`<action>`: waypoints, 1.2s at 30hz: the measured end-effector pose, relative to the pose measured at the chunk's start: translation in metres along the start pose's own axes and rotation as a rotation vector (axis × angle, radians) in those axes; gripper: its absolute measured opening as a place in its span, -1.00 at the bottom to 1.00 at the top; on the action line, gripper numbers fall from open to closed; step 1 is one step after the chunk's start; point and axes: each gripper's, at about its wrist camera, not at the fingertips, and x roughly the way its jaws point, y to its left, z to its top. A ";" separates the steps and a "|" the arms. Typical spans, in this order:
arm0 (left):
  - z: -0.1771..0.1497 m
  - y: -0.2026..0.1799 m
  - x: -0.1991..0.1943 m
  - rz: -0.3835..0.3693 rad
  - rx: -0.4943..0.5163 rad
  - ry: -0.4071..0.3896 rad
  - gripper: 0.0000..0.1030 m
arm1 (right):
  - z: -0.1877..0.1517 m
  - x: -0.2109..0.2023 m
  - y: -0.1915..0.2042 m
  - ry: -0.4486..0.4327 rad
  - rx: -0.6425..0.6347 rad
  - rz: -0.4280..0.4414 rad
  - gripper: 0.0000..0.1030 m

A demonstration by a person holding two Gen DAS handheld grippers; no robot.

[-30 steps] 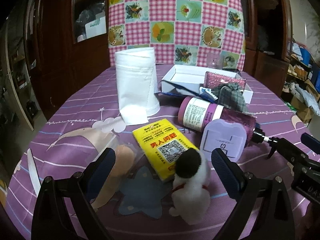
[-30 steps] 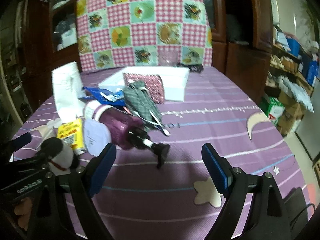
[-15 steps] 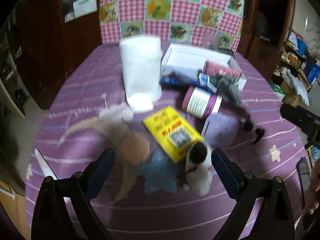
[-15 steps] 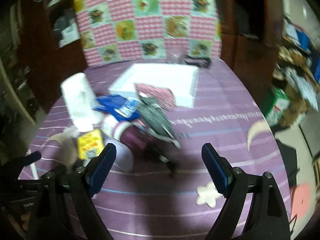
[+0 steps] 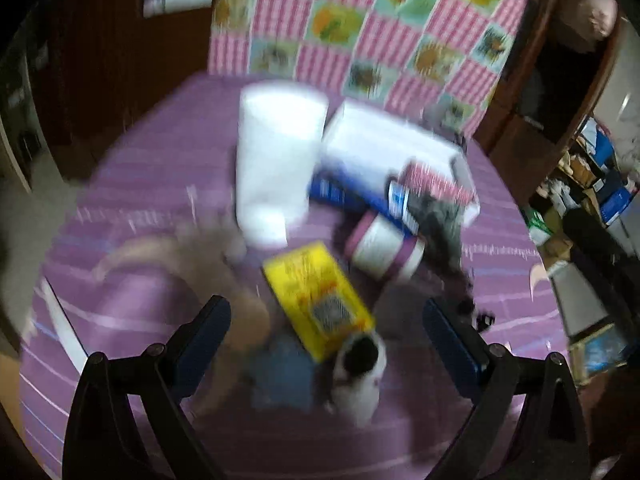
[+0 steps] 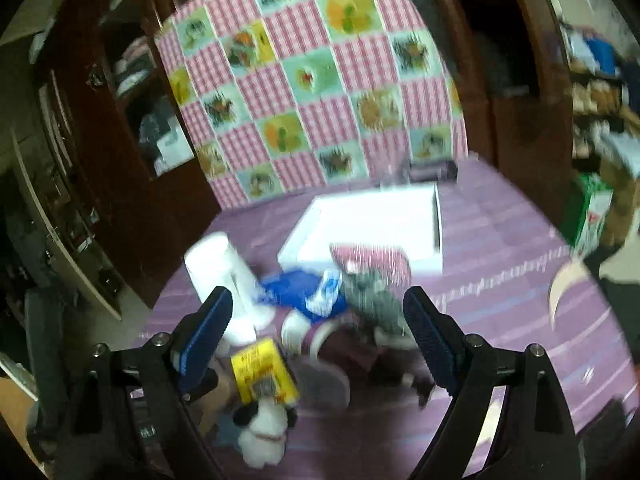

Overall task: Organize soft objects
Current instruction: 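Close the left gripper on the plush dog while the right gripper grasps the lavender pad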

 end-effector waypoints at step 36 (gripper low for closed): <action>-0.061 -0.013 0.037 -0.057 0.122 0.132 -0.49 | -0.081 0.082 -0.056 0.261 0.198 0.196 -0.16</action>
